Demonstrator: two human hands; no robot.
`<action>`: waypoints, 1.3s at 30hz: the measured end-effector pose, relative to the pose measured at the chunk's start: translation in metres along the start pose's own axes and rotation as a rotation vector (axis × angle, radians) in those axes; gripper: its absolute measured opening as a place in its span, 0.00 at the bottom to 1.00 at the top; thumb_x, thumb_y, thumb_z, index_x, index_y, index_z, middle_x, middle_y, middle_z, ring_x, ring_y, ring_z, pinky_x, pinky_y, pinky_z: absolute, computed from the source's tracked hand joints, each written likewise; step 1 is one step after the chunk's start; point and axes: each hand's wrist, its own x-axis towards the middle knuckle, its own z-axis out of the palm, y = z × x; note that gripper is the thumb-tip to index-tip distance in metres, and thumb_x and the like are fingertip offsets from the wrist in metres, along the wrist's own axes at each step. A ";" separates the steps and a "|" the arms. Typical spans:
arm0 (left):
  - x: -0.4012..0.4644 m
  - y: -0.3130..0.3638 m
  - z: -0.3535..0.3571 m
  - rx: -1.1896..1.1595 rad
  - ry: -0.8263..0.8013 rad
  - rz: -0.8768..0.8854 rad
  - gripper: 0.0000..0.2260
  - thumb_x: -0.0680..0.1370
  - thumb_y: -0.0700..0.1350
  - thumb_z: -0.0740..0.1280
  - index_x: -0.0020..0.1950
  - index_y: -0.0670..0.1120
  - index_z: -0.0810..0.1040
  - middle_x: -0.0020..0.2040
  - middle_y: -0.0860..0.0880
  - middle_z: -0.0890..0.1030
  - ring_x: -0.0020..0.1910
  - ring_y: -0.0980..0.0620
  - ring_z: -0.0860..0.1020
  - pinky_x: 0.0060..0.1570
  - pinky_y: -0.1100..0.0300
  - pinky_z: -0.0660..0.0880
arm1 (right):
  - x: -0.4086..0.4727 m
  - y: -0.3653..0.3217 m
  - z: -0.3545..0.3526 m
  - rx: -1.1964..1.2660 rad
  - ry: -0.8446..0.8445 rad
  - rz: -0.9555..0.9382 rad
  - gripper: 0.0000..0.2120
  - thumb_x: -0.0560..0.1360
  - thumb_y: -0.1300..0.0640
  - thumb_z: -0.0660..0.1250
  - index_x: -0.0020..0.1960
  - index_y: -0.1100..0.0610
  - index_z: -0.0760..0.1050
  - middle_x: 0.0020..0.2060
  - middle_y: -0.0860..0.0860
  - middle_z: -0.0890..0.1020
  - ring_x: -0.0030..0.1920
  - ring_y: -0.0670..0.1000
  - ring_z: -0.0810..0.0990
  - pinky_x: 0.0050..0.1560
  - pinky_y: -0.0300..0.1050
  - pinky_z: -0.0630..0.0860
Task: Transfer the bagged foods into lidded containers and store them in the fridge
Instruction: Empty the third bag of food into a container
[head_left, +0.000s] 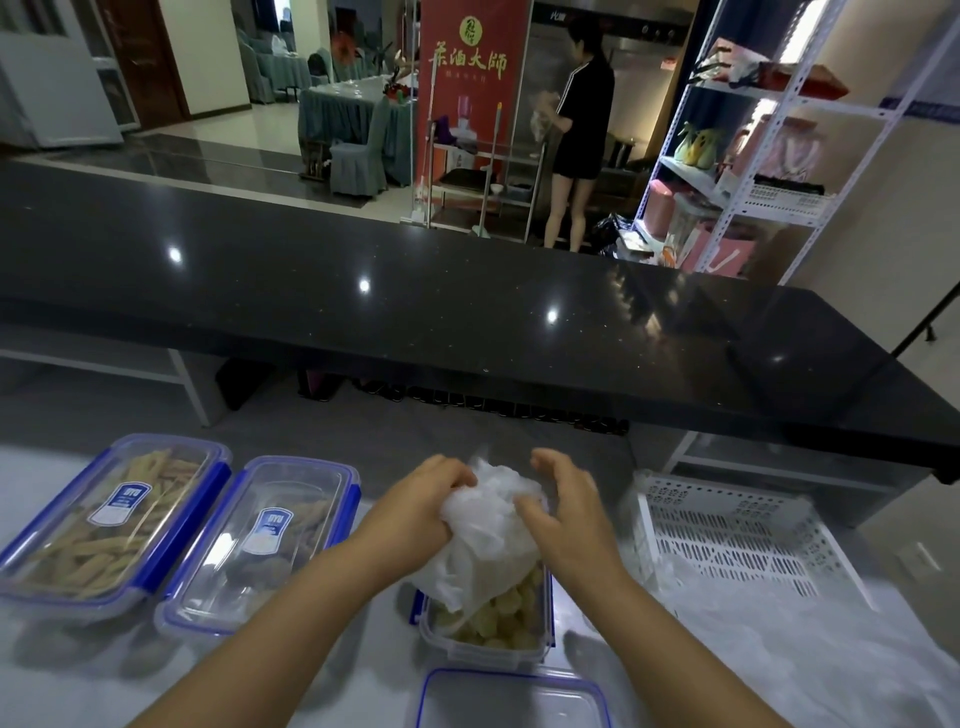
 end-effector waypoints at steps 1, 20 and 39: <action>0.002 0.003 0.001 -0.035 0.018 -0.023 0.15 0.72 0.45 0.70 0.54 0.55 0.70 0.53 0.57 0.71 0.48 0.59 0.74 0.48 0.63 0.74 | -0.004 -0.007 -0.001 0.023 -0.032 -0.080 0.30 0.70 0.51 0.69 0.68 0.41 0.61 0.62 0.39 0.67 0.63 0.41 0.65 0.60 0.35 0.65; -0.012 -0.014 0.015 -0.233 -0.079 -0.127 0.14 0.73 0.47 0.70 0.56 0.59 0.73 0.54 0.59 0.75 0.53 0.61 0.75 0.54 0.63 0.75 | -0.027 0.032 0.010 -0.398 -0.041 0.083 0.44 0.71 0.62 0.63 0.75 0.40 0.40 0.68 0.52 0.65 0.64 0.53 0.66 0.61 0.45 0.69; -0.025 -0.023 0.025 -0.320 0.110 -0.205 0.11 0.75 0.42 0.69 0.50 0.58 0.75 0.48 0.58 0.79 0.48 0.60 0.77 0.44 0.70 0.73 | -0.033 0.040 0.007 -0.063 0.136 0.035 0.18 0.65 0.68 0.70 0.38 0.44 0.73 0.41 0.43 0.75 0.40 0.44 0.75 0.38 0.31 0.68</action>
